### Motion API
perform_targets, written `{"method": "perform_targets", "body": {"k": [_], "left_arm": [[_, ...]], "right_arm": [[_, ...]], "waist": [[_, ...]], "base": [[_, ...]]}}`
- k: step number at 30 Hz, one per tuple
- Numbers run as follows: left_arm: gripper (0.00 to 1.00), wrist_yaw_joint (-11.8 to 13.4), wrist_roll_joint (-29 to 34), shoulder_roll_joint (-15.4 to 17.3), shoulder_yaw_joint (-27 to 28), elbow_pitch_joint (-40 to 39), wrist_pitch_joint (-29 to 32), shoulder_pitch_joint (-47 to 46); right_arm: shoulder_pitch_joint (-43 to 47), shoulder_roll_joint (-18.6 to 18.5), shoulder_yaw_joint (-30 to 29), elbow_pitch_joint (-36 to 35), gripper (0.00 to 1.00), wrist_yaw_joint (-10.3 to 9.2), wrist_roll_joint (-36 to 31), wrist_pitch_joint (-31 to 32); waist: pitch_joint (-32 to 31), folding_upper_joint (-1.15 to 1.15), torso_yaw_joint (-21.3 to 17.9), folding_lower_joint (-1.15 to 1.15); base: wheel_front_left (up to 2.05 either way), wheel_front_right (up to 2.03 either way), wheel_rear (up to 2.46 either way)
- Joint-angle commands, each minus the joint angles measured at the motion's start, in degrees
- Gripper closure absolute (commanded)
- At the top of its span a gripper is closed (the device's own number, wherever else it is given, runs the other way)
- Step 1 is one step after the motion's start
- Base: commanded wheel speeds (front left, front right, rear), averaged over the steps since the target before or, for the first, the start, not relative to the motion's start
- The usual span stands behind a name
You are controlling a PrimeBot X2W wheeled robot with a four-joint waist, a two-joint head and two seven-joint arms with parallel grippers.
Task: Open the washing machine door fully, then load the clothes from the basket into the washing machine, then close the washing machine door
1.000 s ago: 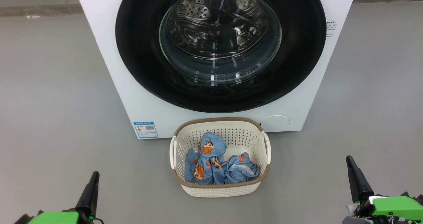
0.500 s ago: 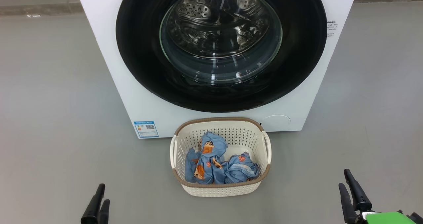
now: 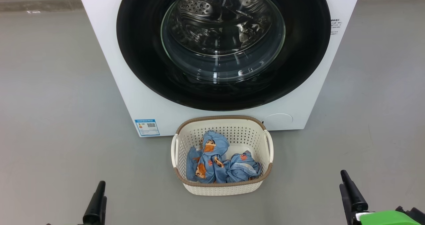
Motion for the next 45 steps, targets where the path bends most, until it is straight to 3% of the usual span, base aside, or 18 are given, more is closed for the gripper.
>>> {"method": "perform_targets", "body": {"k": [1,45], "left_arm": [[0.00,-0.1,2.1,0.8,0.4,-2.1,-0.7,-2.1],[0.00,-0.2,31.4,1.3,-2.1,-6.6,-7.9,-2.4]], "right_arm": [[-3.0,-0.9,0.7,-1.1,0.00,0.02,-2.4,-0.8],[-6.1,-3.3,5.2,-0.3,0.00,0.05,-31.0,-8.0]], "waist": [[0.0,0.00,0.0,0.00],[1.0,0.00,0.1,-0.01]], "base": [[0.00,0.00,0.00],[0.00,0.00,0.00]]}}
